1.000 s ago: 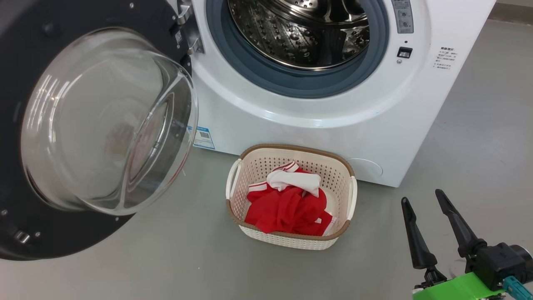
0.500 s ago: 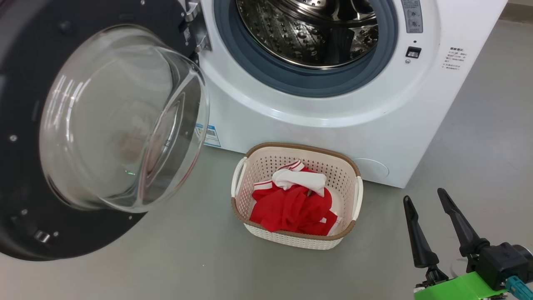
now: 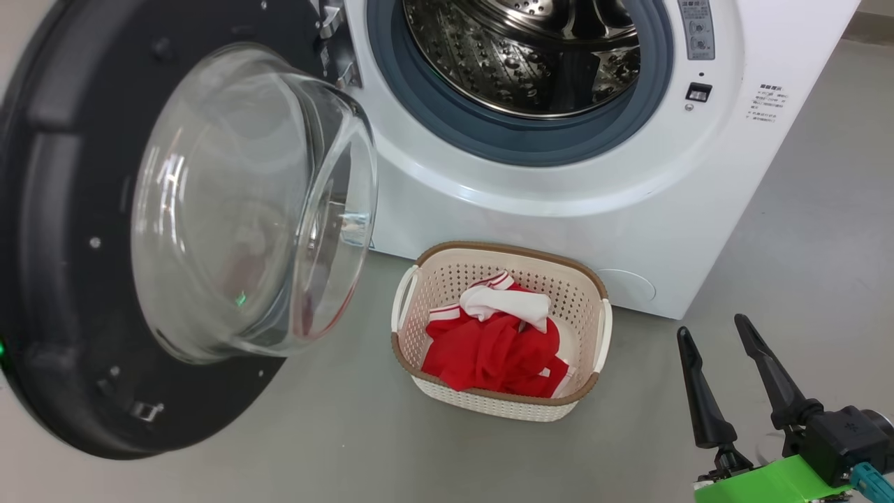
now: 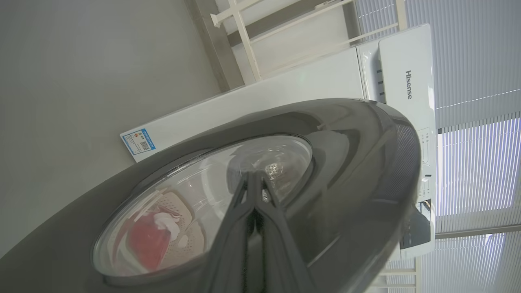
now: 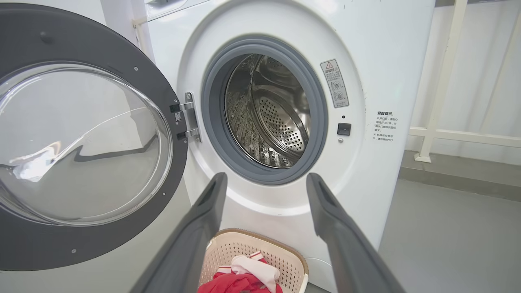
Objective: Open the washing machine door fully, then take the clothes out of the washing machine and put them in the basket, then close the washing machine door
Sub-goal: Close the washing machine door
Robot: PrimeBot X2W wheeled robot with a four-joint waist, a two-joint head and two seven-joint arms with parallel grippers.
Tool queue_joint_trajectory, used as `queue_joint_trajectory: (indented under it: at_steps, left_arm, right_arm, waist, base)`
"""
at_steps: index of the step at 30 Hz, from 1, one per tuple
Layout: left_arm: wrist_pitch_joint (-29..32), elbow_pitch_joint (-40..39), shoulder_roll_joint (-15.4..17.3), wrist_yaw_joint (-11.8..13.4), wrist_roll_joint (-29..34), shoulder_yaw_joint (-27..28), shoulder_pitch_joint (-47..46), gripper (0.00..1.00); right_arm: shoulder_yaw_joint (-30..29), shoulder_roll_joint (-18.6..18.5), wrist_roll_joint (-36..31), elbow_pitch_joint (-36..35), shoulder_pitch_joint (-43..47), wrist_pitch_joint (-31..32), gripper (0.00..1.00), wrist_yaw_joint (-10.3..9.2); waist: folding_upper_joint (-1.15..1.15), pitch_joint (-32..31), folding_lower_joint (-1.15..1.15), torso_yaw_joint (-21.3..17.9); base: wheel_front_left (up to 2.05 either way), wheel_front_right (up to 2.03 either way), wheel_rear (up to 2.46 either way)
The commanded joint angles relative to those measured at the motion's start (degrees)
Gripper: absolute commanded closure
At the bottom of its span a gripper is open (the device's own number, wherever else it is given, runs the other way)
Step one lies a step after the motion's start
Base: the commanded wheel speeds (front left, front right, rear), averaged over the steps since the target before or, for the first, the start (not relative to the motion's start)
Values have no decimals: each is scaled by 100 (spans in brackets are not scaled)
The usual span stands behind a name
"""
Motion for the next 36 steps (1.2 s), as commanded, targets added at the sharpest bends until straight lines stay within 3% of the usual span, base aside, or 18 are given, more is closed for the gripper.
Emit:
queue_joint_trajectory:
  at_steps: [1, 20, 36]
  left_arm:
    - [118, -332, 135, 63, -104, 75, 76, 100]
    - [439, -2088, -731, 494, -528, 83, 738, 100]
    - [417, -2810, -1225, 585, -836, -204, 1173, 100]
  right_arm:
    - [125, -75, 41, -160, -116, -36, 0, 36]
    - [97, -75, 78, -189, -135, -37, 0, 36]
    - [106, -75, 120, -160, -228, -37, 0, 36]
  waist:
    - [0, -2, 0, -9]
    - [0, 70, 0, -168]
    - [0, 158, 0, -383]
  base:
    - [0, 0, 0]
    - [0, 0, 0]
    - [0, 0, 0]
